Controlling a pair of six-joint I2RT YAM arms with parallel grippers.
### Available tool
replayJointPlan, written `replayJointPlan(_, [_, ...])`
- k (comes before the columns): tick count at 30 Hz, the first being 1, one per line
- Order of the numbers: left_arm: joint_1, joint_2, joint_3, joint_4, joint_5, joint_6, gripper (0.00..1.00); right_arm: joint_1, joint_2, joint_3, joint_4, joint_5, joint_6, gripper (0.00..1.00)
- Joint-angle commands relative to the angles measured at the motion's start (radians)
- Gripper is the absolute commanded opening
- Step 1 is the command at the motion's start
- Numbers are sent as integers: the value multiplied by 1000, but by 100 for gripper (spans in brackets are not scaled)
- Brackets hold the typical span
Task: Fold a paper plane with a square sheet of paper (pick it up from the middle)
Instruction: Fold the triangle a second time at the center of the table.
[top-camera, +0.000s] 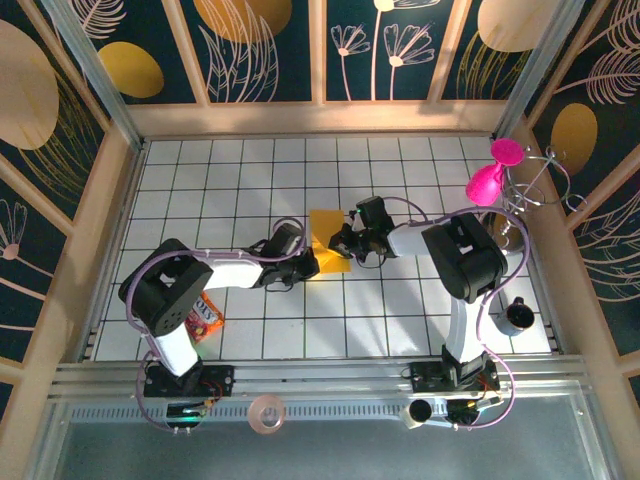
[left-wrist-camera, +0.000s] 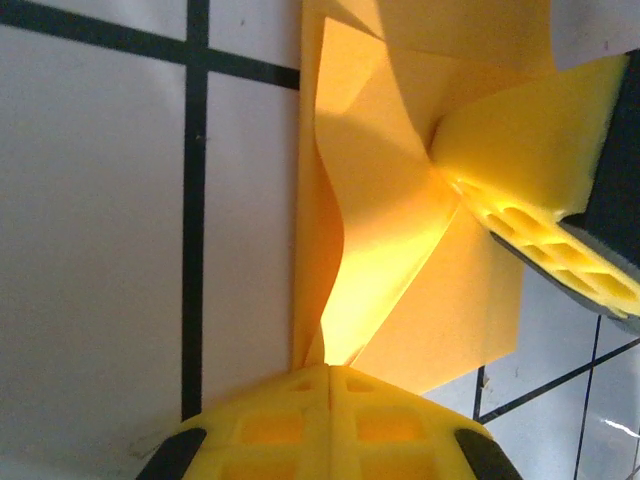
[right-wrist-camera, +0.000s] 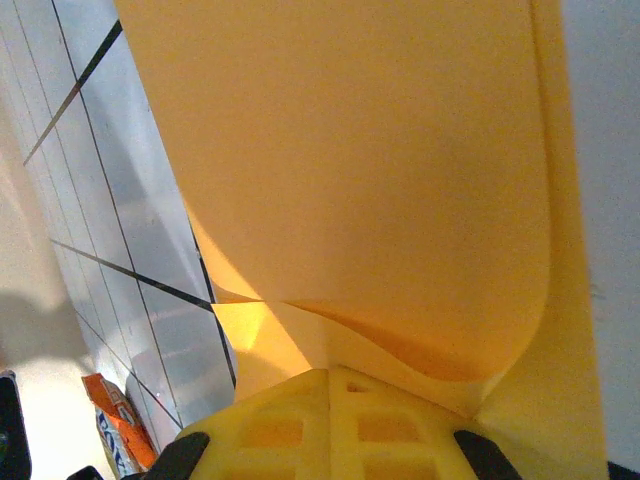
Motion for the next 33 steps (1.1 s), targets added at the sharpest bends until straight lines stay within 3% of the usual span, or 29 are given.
replayJointPlan(1, [-2, -15, -61, -179, 18, 1, 0, -25, 66, -20, -109, 103, -34, 0])
replayJointPlan(6, [-1, -93, -35, -272, -14, 41, 0, -24, 57, -22, -99, 94, -30, 0])
replayJointPlan(11, [-2, -139, 35, -183, 34, 14, 0, -23, 44, -22, -81, 82, -22, 0])
replayJointPlan(18, [-1, -33, 117, -72, 90, -13, 0, -20, 40, -26, -67, 75, -12, 0])
replayJointPlan(33, [-1, 59, 114, -143, -32, -10, 0, -17, 30, -28, -65, 72, -12, 0])
